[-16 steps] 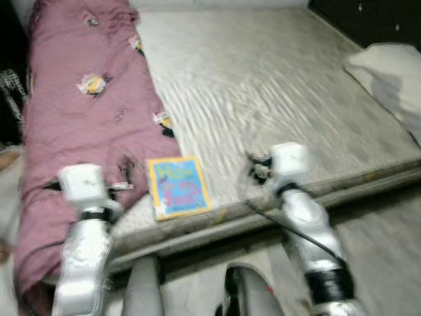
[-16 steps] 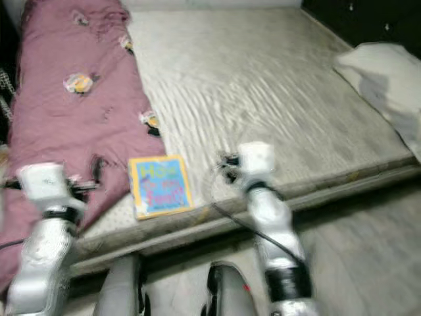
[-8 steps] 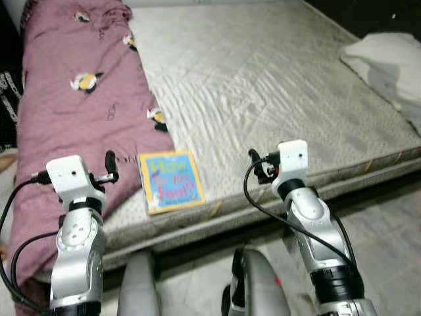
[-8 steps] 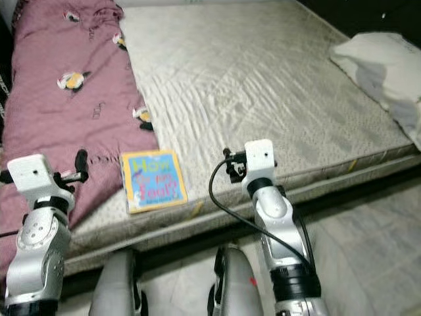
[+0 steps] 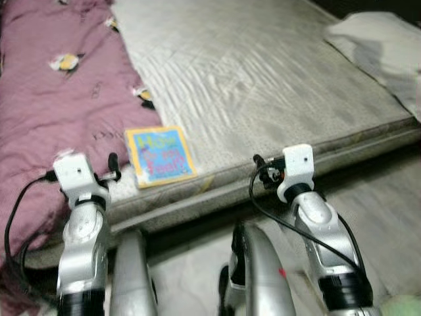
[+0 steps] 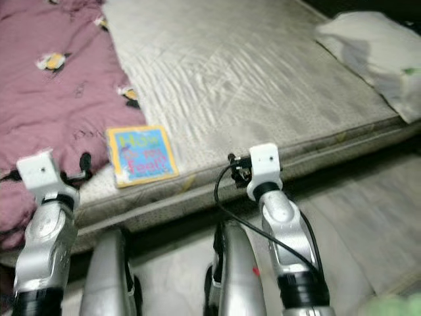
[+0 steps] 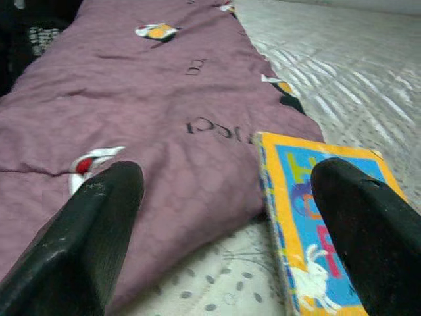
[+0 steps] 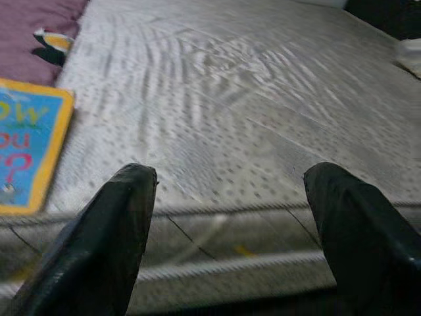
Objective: Clean up the room
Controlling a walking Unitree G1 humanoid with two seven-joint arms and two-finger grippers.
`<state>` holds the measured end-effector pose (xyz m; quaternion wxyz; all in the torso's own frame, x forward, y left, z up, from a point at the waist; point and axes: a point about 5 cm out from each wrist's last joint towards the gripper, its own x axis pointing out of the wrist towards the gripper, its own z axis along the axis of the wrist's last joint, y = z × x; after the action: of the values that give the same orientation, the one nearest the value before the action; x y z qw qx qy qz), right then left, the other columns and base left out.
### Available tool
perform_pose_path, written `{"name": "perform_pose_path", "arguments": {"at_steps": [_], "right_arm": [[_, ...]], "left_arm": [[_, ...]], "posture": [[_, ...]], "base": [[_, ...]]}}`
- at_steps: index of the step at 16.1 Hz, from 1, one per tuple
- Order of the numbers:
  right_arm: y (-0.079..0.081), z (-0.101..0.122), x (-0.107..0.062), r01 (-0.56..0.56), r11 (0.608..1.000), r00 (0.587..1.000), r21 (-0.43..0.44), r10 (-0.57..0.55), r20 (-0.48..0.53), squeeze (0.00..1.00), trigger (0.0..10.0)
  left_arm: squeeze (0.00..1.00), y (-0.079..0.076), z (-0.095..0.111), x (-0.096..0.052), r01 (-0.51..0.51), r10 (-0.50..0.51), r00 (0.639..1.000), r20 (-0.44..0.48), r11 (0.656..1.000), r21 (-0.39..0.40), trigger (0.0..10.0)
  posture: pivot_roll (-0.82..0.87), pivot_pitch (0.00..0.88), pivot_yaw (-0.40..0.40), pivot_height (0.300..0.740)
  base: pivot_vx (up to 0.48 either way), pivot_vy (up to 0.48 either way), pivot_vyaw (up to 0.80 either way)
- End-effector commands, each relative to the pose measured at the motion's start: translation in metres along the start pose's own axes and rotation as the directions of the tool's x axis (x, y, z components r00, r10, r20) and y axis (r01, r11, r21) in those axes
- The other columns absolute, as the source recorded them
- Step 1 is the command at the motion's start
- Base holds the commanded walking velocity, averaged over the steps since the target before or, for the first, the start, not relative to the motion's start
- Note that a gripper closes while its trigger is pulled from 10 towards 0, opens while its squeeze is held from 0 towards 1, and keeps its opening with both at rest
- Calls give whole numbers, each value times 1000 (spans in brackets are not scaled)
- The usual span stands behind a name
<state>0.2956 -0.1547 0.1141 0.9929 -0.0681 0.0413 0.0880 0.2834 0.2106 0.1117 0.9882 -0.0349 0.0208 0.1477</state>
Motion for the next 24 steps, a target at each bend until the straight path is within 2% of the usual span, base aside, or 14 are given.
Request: {"name": "perform_pose_path", "arguments": {"at_steps": [1, 4, 7, 14, 17, 20, 24], "right_arm": [[-2, 6, -1, -13, 1000, 1000, -17, 13, 7, 0, 10000], [-5, 10, -7, -26, 999, 1000, -25, 27, 13, 0, 10000], [-13, 13, -16, -32, 998, 999, -58, 32, 5, 0, 10000], [-12, 17, -22, -65, 995, 998, -79, 65, -8, 0, 10000], [-13, 17, -22, -69, 994, 998, -80, 68, -10, 0, 10000], [-11, 19, -18, -72, 994, 997, -80, 72, -4, 0, 10000], [-10, 19, -17, -71, 994, 997, -81, 71, -2, 0, 10000]], "left_arm": [[0, 4, -5, 3, -42, 42, 999, -10, 999, -6, 10000], [0, 1, -7, 15, -44, 43, 999, -19, 999, -21, 10000], [0, 0, -11, 28, -61, 60, 998, -30, 998, -28, 10000], [0, -11, -23, 38, -34, 30, 997, -70, 997, -63, 10000], [0, -23, -28, 41, 24, -40, 992, -120, 991, -135, 10000], [0, -40, -37, 44, 80, -130, 972, -194, 966, -246, 10000], [0, -43, -44, 44, 103, -185, 952, -245, 944, -313, 10000]], "posture": [[-42, 164, -109, 527], [-81, 167, -127, 497], [-123, 168, -150, 492], [-140, 157, -170, 492], [-140, 151, -172, 492], [-139, 139, -166, 492], [-136, 129, -160, 492]], "base": [[0, 0, 0], [0, 0, 0], [0, 0, 0], [0, 0, 0], [0, 0, 0], [0, 0, 0], [0, 0, 0]]}}
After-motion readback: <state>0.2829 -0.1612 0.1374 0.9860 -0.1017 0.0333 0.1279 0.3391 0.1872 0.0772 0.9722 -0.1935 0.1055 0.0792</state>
